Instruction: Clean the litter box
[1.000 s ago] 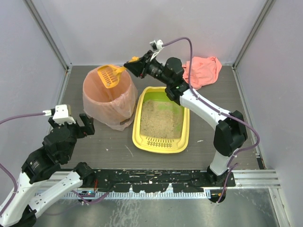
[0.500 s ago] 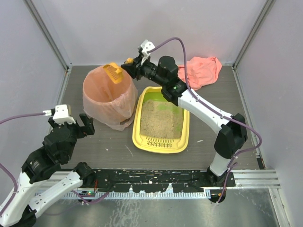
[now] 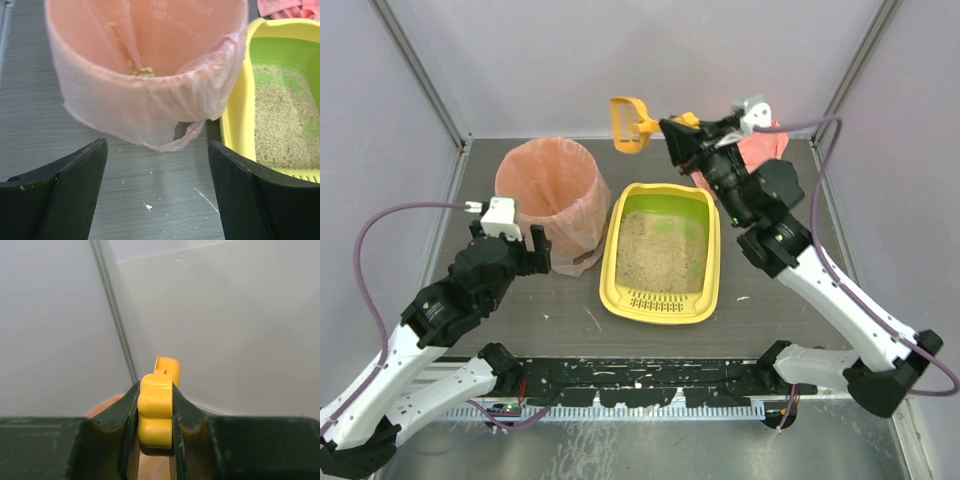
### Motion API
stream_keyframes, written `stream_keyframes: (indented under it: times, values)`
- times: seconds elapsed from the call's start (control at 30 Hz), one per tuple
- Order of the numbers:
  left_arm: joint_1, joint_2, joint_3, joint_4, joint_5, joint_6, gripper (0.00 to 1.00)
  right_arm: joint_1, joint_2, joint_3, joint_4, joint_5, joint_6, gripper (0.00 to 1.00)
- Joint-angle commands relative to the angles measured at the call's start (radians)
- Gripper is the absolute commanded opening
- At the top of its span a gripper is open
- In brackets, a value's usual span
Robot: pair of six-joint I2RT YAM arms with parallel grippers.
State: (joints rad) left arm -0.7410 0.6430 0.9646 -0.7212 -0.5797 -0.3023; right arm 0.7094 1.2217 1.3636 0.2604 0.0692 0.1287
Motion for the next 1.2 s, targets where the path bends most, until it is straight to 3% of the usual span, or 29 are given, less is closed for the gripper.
stream_keyframes:
  times: [0.0,0.17,0.3,0.47,0.73,0.83,0.93,1.17]
  values:
    - [0.004,0.088,0.052,0.130,0.124,0.030,0.81,-0.002,-0.149,-0.177,-0.062,0.266,-0.040,0.01]
    - [0.004,0.198,0.075,0.179,0.242,-0.018,0.73,-0.001,-0.265,-0.270,-0.179,0.364,-0.024,0.01]
    - [-0.012,0.262,0.074,0.235,0.299,-0.056,0.66,-0.001,-0.289,-0.301,-0.288,0.414,0.086,0.01]
    - [-0.089,0.341,0.077,0.267,0.277,-0.065,0.63,-0.002,-0.211,-0.293,-0.440,0.321,0.263,0.01]
    - [-0.118,0.510,0.051,0.341,0.309,-0.078,0.73,-0.007,-0.029,-0.260,-0.440,0.345,0.256,0.01]
    - [-0.119,0.549,0.046,0.337,0.234,-0.094,0.73,-0.038,0.020,-0.256,-0.410,0.331,0.263,0.00]
    - [-0.117,0.557,0.030,0.352,0.175,-0.105,0.74,-0.098,0.060,-0.268,-0.374,0.240,0.304,0.01]
    - [-0.116,0.657,0.042,0.397,0.233,-0.098,0.70,-0.209,0.128,-0.292,-0.284,0.106,0.380,0.00]
